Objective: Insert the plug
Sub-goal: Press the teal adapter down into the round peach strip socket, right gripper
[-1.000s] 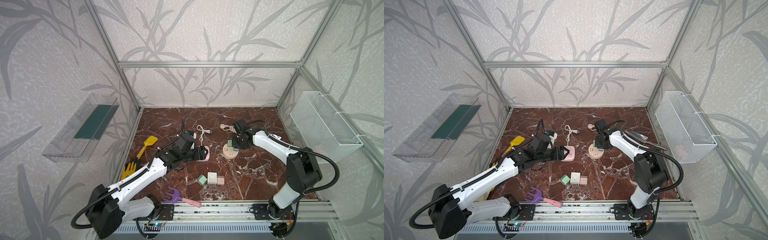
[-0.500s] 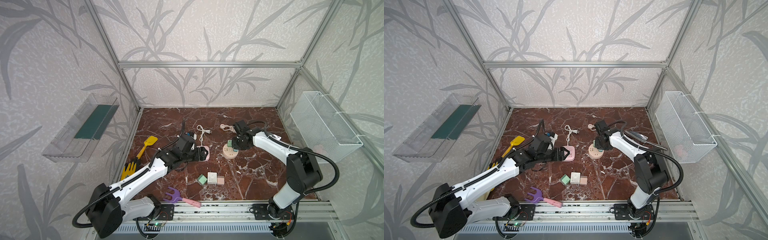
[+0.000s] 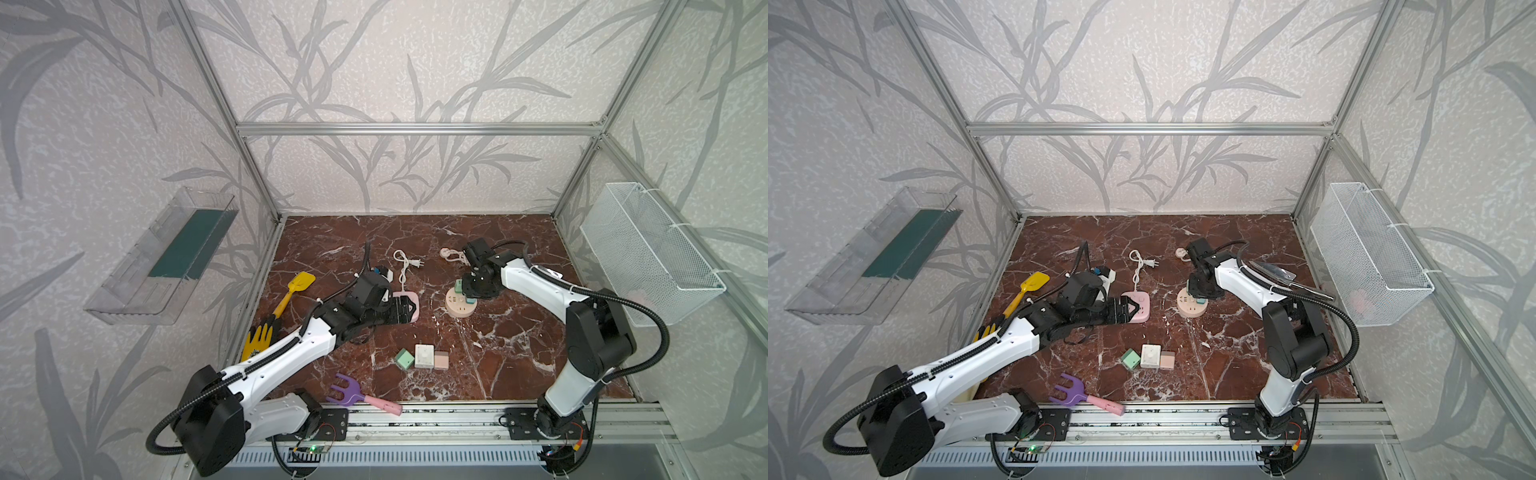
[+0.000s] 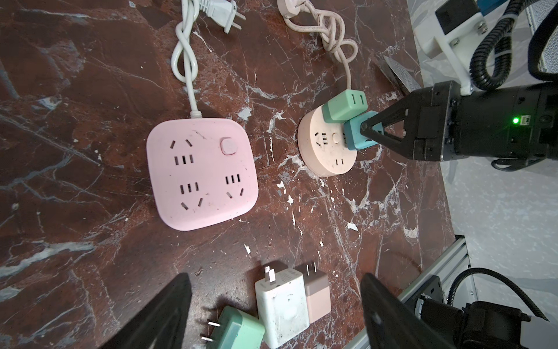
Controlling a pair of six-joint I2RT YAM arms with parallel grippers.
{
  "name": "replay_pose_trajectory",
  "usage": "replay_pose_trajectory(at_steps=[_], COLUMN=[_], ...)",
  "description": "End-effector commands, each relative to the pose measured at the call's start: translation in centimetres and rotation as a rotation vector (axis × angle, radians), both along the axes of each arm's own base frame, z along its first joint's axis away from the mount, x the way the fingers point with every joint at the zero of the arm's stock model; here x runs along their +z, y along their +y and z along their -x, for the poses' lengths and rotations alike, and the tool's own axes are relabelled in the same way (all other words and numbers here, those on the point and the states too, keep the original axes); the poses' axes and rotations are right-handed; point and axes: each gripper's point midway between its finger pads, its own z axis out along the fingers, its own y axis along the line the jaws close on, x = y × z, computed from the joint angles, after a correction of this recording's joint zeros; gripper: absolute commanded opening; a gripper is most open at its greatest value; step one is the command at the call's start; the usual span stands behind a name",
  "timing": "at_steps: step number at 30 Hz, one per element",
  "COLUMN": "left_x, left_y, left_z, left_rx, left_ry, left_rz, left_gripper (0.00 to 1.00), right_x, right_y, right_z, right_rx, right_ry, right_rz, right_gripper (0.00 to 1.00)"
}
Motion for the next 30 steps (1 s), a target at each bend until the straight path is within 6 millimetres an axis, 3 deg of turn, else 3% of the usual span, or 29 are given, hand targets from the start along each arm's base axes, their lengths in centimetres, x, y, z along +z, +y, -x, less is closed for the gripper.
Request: replay_pose_trajectory(at_steps=[1,11,30], left_x=[-0.1,-0.5,-1.6], left_y=[-0.1,-0.1,0.1], left_z=[-0.3,-0.5,-0.7], left_rx=[0.004,0.006,0.014], left_ry=[-0.006,-0.001,0.017], left_rz=[0.013,0.013,0.02], left_gripper=[0.85,0.86,0.85], right_x=[-1.6,-2.9,-8.7], right_y=[-1.6,-1.7,-1.5], right_z=[1.9,2.4,4.4], right_rx=[0.008,0.019,0.025], right_ry=[0.113,0.162,0.324], right_rz=[0.096,0.118,0.147], right_gripper=[0.0,0.0,0.0])
